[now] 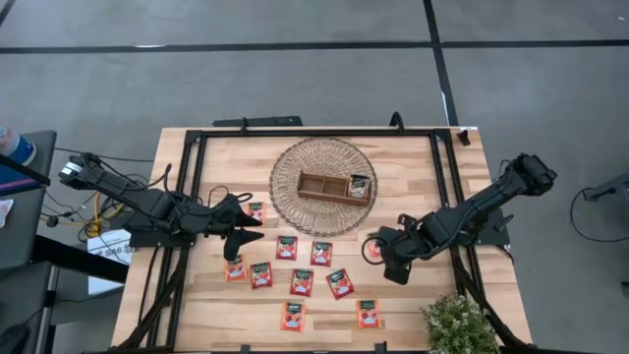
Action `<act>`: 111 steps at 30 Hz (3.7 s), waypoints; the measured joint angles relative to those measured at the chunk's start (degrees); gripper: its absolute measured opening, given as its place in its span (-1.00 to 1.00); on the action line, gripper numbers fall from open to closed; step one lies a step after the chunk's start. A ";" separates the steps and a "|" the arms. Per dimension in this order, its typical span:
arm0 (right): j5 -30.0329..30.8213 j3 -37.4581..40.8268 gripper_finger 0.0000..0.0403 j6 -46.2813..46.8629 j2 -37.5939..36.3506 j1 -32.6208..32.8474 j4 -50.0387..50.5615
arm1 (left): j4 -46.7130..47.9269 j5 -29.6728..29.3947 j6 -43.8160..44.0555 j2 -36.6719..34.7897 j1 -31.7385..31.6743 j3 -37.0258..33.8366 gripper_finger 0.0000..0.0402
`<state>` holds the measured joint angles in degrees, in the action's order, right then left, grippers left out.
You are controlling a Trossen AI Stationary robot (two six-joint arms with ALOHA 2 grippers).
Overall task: Pick & Place Tea
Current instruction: Put the orange tea bag into the middle slot of the wooden organizer
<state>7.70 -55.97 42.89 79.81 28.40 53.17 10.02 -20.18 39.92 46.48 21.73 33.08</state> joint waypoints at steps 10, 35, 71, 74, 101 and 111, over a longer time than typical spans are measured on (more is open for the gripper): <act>-2.95 3.79 -0.37 -14.78 0.11 -4.87 -4.86 | 0.13 0.00 0.00 -0.02 0.00 0.00 -0.02; -5.25 3.83 0.37 -40.00 10.80 -16.91 -7.96 | 0.29 0.00 0.82 0.00 -0.02 0.00 -0.02; -16.32 3.88 -0.97 -42.93 18.73 -19.49 -10.69 | 0.30 0.00 2.01 0.00 0.00 0.00 -0.02; -16.35 4.31 -0.95 -40.39 15.97 -19.38 -9.15 | 0.24 0.00 2.03 0.00 0.00 0.00 -0.02; 23.78 -27.60 -1.00 -42.90 20.25 -28.50 -1.66 | 0.21 -1.99 1.62 0.00 0.00 0.00 -0.02; 28.72 -27.57 -0.99 -41.38 30.53 -30.45 -4.03 | 0.57 -1.97 1.67 -0.01 0.00 0.00 -0.02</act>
<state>36.42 -83.54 1.51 110.34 -2.04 49.14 10.59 -22.15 41.59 46.47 21.74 33.08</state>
